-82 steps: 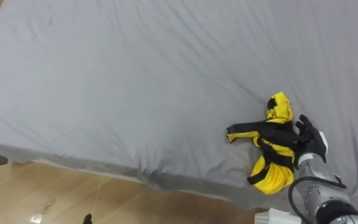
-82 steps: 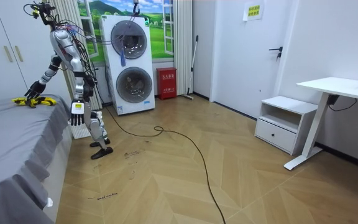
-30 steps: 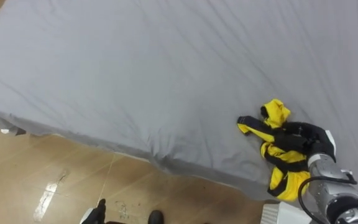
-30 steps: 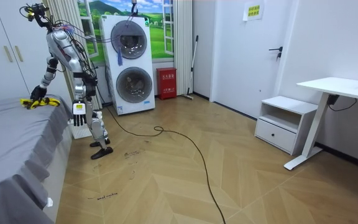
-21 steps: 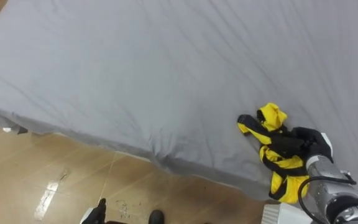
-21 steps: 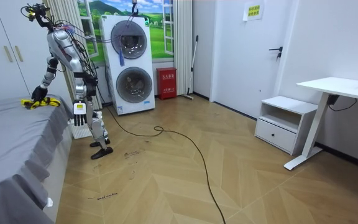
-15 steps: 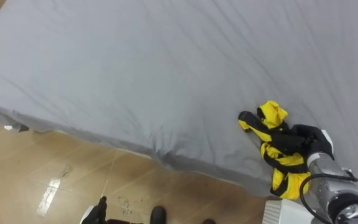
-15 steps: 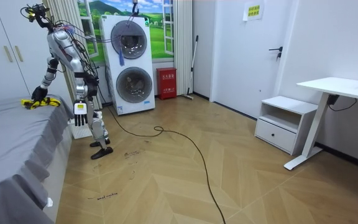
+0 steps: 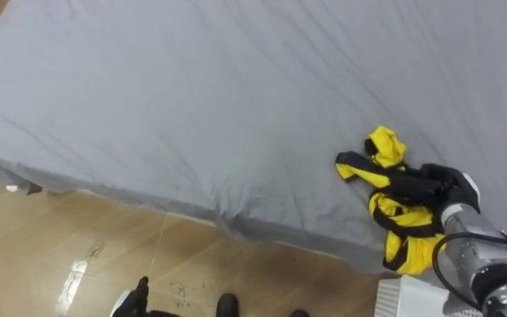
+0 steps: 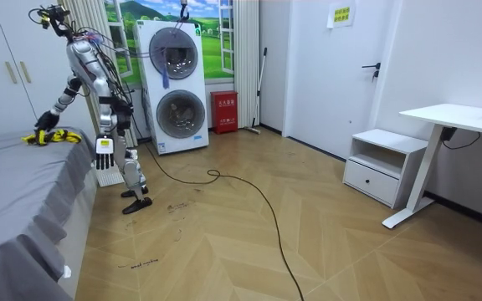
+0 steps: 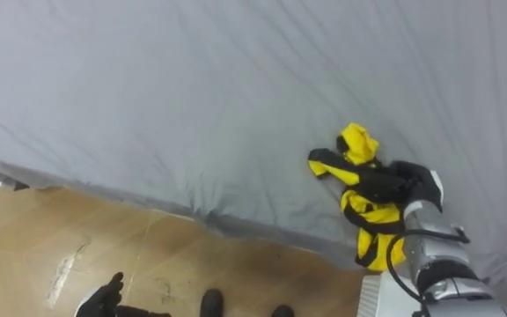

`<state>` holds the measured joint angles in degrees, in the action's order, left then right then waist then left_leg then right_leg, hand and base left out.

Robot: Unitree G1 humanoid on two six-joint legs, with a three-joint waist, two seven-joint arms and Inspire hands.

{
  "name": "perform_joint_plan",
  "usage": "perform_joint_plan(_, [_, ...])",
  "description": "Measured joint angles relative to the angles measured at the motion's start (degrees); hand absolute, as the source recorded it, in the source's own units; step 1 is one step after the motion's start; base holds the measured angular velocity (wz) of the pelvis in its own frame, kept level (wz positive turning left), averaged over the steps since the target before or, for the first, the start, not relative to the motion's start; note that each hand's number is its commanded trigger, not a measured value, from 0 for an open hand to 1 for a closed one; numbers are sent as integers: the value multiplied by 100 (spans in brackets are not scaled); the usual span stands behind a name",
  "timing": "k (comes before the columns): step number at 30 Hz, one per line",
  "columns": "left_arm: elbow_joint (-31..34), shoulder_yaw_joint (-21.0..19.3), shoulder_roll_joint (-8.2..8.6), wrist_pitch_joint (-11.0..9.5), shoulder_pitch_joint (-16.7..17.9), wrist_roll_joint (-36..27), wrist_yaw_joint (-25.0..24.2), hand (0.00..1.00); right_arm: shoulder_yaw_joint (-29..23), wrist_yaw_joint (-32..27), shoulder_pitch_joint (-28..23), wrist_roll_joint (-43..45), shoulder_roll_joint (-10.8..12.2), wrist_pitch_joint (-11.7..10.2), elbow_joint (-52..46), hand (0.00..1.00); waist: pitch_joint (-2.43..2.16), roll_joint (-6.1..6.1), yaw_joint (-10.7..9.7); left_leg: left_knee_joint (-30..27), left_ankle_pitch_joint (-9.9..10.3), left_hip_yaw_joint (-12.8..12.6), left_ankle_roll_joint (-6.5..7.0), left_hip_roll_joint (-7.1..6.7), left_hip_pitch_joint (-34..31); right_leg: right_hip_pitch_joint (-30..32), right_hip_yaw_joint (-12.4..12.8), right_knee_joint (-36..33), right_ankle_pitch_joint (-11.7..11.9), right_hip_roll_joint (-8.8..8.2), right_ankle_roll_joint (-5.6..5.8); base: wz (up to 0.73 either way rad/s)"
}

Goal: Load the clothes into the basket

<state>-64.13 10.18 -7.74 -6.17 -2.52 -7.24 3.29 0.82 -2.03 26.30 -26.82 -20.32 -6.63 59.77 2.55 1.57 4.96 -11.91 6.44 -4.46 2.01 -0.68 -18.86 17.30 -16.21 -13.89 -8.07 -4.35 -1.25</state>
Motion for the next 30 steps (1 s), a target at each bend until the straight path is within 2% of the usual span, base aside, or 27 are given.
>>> perform_joint_plan(1, [1,-38,-7,-19,32,5,1,0,-21,-15,-91,0,0,-1,-214,100,-4,19,-29,28,0,-11,0,1,71,-53,27,7,-5,3,8,-6])
perform_joint_plan(3, [-1,-222,-35,-58,156,2,5,0,-158,-31,-530,-2,-2,-1,-1084,100,-37,102,-185,104,0,-37,0,0,357,-299,62,37,-34,-1,43,-5])
perform_joint_plan(4, [-1,-228,-49,-60,200,0,9,0,-192,-36,-648,-7,-2,-2,-1213,100,-56,131,-193,136,0,-58,0,-1,461,-392,75,60,-36,-1,47,-11])
perform_joint_plan(6, [5,-380,-116,-87,490,24,33,0,-230,-19,-1187,1,-2,52,-1654,100,-172,292,-328,168,6,-178,-4,-17,875,-859,189,274,-37,48,75,-15])
perform_joint_plan(8, [34,-581,-157,-62,699,70,36,0,-385,11,-1634,1,1,110,-2127,100,-231,366,-395,238,61,-252,-28,-4,1181,-1152,270,413,-44,61,94,-25])
perform_joint_plan(10, [131,-685,-165,-24,932,63,36,0,-573,-9,-1865,-1,3,138,-2461,100,-256,340,-485,294,206,-361,-4,37,1405,-1254,378,422,-52,149,105,-36])
perform_joint_plan(11, [158,-738,-168,-20,1027,63,37,0,-734,-30,-1992,12,16,142,-2660,100,-273,351,-603,307,219,-452,-5,82,1501,-1348,455,417,-45,175,108,-31])
perform_joint_plan(14, [229,-768,-187,-17,1196,67,35,0,-966,-144,-2164,11,17,141,-2979,100,-277,322,-790,352,265,-590,-6,88,1780,-1566,566,413,-36,202,115,-28])
perform_joint_plan(17, [228,-779,-213,-17,1231,193,38,0,-995,-266,-2312,39,17,141,-3218,100,-279,330,-911,431,285,-759,-23,95,1997,-1643,812,395,-33,257,111,-35])
perform_joint_plan(19, [290,-781,-212,-4,1228,335,38,0,-1118,-292,-2335,60,17,151,-3249,100,-274,335,-1064,456,292,-823,-32,102,2073,-1660,845,398,-32,273,109,-22])
perform_joint_plan(22, [442,-791,-215,41,1297,448,39,0,-1413,-502,-2576,26,16,176,-3820,100,-251,298,-1112,488,357,-1094,-65,161,2237,-1669,1091,399,-22,349,92,-46])
perform_joint_plan(24, [507,-799,-218,86,1305,474,40,0,-1588,-541,-2697,8,16,171,-4152,100,-248,290,-1266,488,405,-1232,-96,204,2323,-1698,1203,393,-9,393,76,-36])
perform_joint_plan(27, [506,-789,-215,98,1256,639,37,0,-1697,-534,-2708,32,16,173,-4204,100,-232,293,-1440,499,456,-1399,-134,242,2416,-1704,1408,389,-6,464,69,-32])
perform_joint_plan(29, [505,-774,-213,130,1189,798,12,0,-1833,-543,-2804,18,16,173,-4258,100,-204,282,-1467,499,497,-1543,-153,276,2464,-1695,1540,390,-1,513,61,-41])
perform_joint_plan(30, [504,-769,-213,206,1197,798,1,0,-1847,-567,-2839,0,17,175,-4257,100,-207,273,-1469,495,533,-1664,-171,306,2487,-1667,1652,390,9,550,45,-48])
